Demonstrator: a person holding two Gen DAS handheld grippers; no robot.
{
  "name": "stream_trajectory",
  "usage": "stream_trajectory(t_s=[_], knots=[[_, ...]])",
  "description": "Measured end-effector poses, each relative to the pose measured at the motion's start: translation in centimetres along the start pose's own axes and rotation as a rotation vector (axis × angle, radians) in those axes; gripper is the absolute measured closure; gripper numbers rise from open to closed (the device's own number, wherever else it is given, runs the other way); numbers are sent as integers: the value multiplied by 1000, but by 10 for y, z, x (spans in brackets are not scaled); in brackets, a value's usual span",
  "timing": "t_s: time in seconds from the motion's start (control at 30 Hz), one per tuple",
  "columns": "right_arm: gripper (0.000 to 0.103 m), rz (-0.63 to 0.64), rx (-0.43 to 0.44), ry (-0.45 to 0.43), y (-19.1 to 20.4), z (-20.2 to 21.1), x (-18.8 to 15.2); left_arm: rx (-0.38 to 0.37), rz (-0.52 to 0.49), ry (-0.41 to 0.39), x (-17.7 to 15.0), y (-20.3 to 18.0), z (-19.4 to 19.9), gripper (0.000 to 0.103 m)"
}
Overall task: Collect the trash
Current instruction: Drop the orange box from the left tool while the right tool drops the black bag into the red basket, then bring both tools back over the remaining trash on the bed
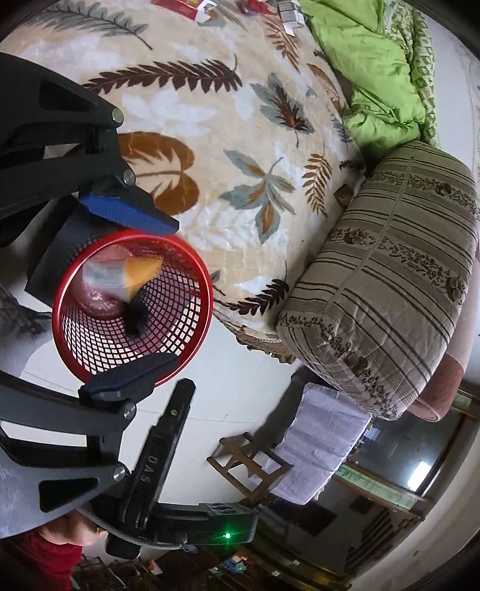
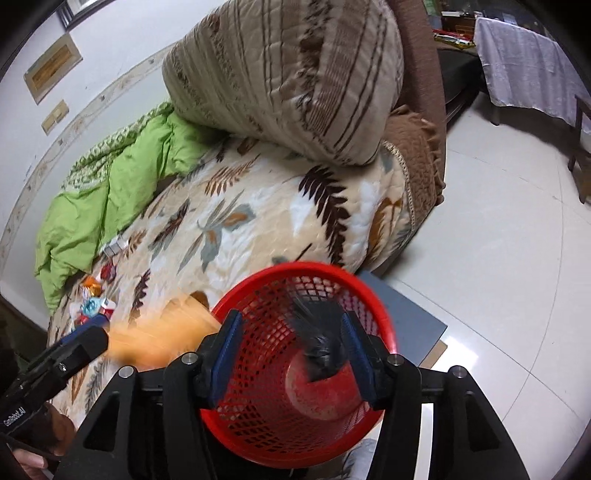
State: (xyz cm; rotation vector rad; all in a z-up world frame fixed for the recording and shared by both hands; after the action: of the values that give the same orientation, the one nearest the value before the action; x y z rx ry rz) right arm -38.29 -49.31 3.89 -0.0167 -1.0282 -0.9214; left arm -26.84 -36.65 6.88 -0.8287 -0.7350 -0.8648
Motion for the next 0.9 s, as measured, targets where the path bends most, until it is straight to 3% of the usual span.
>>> stream_trajectory(t_s=[0.23, 0.4, 0.57, 0.73, 0.9], knots=[[45, -47, 28, -37, -2, 5, 10, 79, 35, -25, 2, 28, 35, 38], [45, -33, 106, -14, 31, 3, 8, 164, 73, -87, 8, 66, 75, 38], [45, 62, 212, 30, 97, -2, -1, 262, 133, -159, 14, 113, 125, 37], [45, 186, 328, 44, 173, -4, -10, 411, 157, -223, 14, 164, 179, 34], [43, 280, 433, 96, 242, -18, -30, 531, 196, -251, 5, 214, 211, 34]])
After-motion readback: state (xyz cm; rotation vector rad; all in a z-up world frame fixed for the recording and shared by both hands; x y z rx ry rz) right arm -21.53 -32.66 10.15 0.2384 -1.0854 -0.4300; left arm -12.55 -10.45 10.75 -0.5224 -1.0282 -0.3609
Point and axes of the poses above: each gripper's, at about its wrist camera, not at the fingertips, and z roughly against the way its jaws point, y to its left, x to its top, the point moved 7 cm from there along -z, roughly the way its jaws point, and after that the axes turned 15 degrees about -y, right-handed, at the moved point
